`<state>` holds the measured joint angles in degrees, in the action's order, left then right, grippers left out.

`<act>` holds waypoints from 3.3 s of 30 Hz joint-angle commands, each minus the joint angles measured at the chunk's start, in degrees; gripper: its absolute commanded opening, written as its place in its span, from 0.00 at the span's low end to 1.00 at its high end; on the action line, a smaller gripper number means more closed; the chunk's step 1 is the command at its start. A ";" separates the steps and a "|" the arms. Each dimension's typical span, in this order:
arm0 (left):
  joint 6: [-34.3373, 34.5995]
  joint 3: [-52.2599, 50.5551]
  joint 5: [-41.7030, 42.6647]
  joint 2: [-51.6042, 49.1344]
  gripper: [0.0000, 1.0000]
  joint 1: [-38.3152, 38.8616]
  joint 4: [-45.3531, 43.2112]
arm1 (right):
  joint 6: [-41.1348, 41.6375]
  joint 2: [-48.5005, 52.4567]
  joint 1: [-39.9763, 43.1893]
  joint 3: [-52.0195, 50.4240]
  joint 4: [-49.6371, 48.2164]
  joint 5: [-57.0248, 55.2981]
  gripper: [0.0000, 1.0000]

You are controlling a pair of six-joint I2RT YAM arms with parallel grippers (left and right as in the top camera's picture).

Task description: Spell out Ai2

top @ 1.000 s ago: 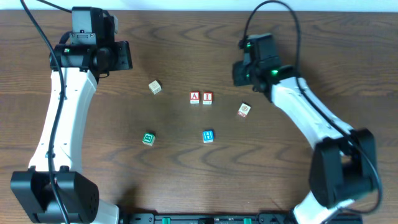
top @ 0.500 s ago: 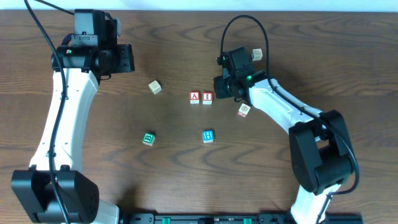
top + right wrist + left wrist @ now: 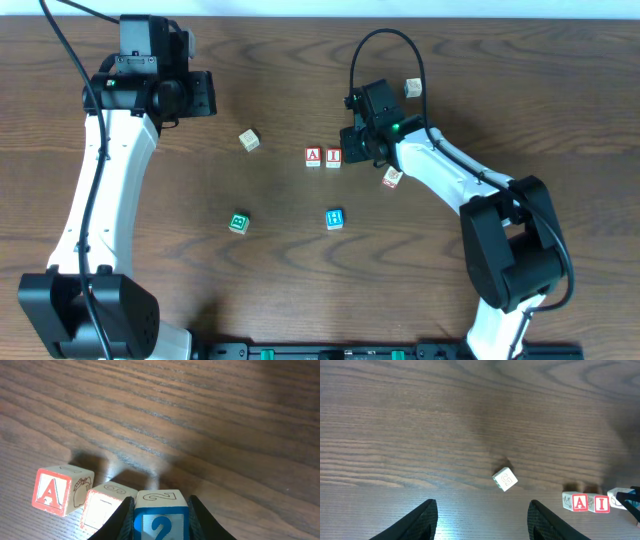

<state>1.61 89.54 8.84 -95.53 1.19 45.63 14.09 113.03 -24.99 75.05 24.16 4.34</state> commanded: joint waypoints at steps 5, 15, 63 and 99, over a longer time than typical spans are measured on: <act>-0.37 -0.42 0.44 1.11 0.59 -0.09 -0.04 | 0.87 0.55 -0.59 0.22 0.07 -0.44 0.01; -0.37 -0.42 0.46 1.11 0.59 -0.09 -0.26 | 0.87 0.55 -0.59 0.22 0.09 -0.44 0.18; -0.37 -0.42 0.46 1.11 0.59 -0.09 -0.61 | -9.07 0.57 -0.59 0.24 -6.43 -6.05 0.42; -0.37 -0.42 0.44 1.11 0.59 -0.09 -0.63 | -18.51 8.00 -4.57 14.51 6.32 -5.27 0.01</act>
<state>1.61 89.54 8.86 -95.50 1.19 44.97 -3.44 119.31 -28.86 88.84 30.00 -1.28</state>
